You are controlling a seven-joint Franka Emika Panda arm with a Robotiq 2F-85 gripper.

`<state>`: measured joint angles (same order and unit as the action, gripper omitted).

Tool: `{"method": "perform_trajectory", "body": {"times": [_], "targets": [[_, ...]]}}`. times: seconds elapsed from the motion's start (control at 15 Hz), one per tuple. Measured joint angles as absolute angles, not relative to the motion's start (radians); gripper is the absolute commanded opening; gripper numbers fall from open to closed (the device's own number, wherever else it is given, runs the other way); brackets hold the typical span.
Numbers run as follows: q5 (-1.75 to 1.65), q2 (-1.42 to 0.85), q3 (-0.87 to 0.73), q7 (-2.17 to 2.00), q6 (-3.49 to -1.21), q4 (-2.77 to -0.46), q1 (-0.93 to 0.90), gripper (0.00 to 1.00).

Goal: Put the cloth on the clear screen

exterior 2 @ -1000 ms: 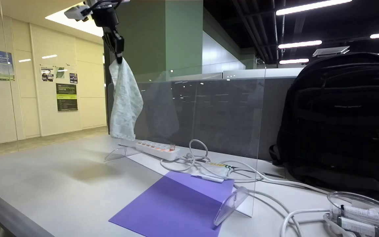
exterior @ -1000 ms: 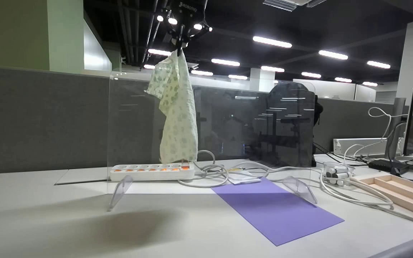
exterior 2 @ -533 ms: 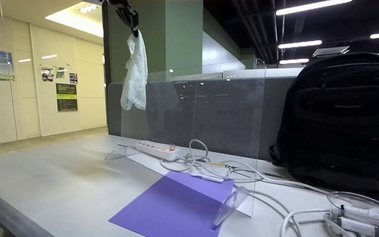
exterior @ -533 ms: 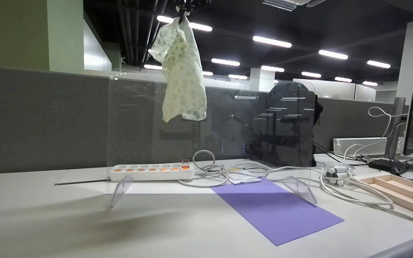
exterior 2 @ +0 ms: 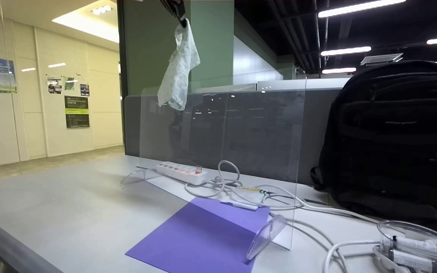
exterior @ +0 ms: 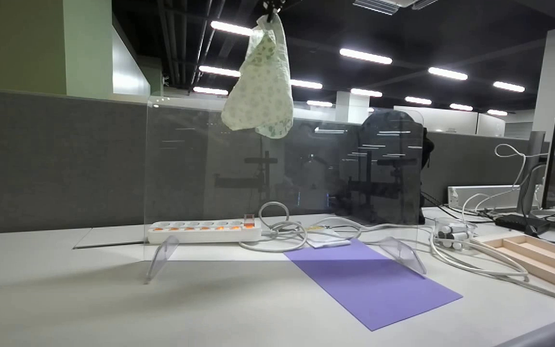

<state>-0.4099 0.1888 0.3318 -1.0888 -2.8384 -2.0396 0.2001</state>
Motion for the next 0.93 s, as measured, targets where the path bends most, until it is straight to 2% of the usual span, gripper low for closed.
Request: {"method": "perform_trajectory", "body": {"times": [0.87,0.93], "targets": [[-0.514,0.058,0.360,-1.264,-2.745,-2.016,0.267,0.00],[-0.514,0.055,0.359,-1.272,-2.739,-2.016,0.269,0.26]]}}
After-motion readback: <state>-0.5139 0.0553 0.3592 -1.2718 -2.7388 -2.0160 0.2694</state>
